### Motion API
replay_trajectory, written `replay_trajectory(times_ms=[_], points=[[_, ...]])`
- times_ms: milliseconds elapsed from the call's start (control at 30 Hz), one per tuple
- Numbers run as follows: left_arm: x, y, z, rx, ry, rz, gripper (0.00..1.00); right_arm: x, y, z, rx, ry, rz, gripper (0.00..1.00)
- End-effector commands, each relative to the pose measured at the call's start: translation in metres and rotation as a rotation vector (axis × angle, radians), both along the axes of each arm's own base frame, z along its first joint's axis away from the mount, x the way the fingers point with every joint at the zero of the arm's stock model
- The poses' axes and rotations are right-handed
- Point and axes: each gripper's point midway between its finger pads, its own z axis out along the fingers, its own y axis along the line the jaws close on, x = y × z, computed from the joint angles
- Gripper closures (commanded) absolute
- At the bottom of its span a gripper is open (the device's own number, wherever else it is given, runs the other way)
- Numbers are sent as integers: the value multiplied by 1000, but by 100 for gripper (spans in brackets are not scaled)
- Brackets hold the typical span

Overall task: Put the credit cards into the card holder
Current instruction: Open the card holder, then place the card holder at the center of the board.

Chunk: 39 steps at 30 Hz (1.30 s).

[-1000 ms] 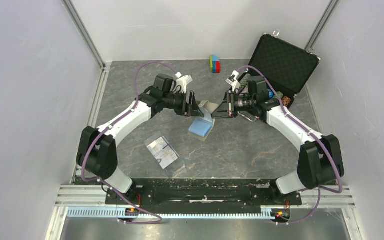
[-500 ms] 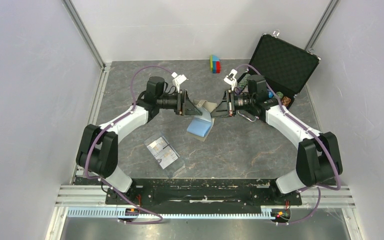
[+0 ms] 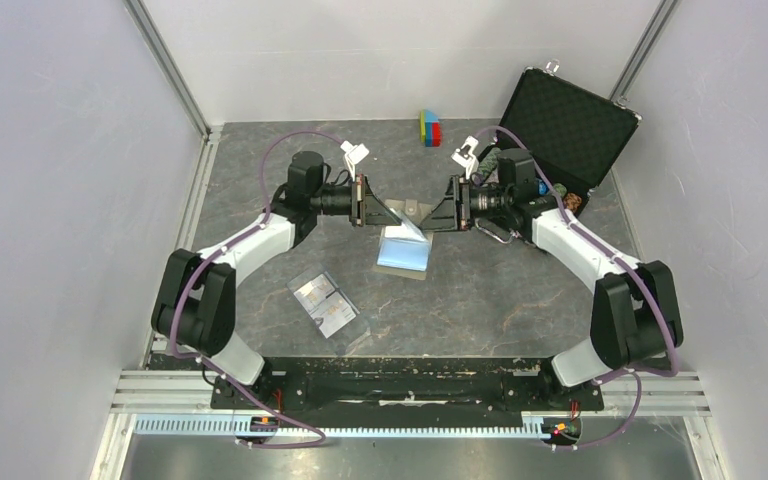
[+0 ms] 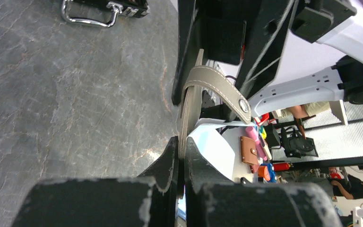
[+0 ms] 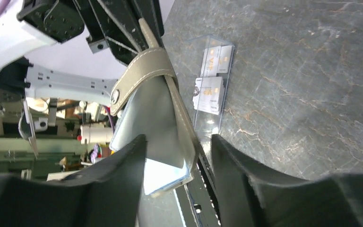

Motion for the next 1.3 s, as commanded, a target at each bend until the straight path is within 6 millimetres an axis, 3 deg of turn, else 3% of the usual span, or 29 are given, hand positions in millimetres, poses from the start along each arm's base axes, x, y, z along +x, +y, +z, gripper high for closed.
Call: replay_trajectory(times_ms=[0, 100, 333, 467, 633, 767, 800, 867, 967, 1067, 1200, 1233, 1267], points=[[1, 7, 22, 30, -62, 22, 98, 21, -17, 21, -21, -144, -76, 40], [-4, 12, 19, 94, -58, 2, 98, 22, -23, 20, -59, -181, -55, 31], [-20, 17, 19, 164, -37, -79, 98, 15, -24, 17, -130, -239, 31, 21], [-36, 12, 20, 192, -36, -160, 98, 5, -8, 18, -117, -260, 108, 16], [-48, 8, 16, 203, -28, -208, 98, -14, 17, -1, -174, -263, 223, 15], [-53, 5, 19, 190, -20, -232, 97, -28, 36, -3, -166, -280, 302, 16], [-54, 5, 19, 191, -20, -232, 97, -29, 39, -3, -166, -280, 311, 18], [-54, 4, 19, 192, -22, -231, 95, -29, 42, -4, -162, -273, 320, 34], [-53, 5, 20, 201, -34, -219, 90, -31, 43, -7, -155, -255, 333, 68], [-47, 8, 19, 233, -55, -181, 69, -32, 44, -9, -151, -243, 340, 99], [-34, 18, 17, 325, -107, -67, 26, -25, 42, -16, -192, -236, 305, 100], [-28, 22, 16, 360, -122, -25, 3, -22, 42, -19, -208, -236, 294, 100], [-23, 27, 16, 392, -139, 17, 0, -19, 41, -21, -223, -214, 271, 100]])
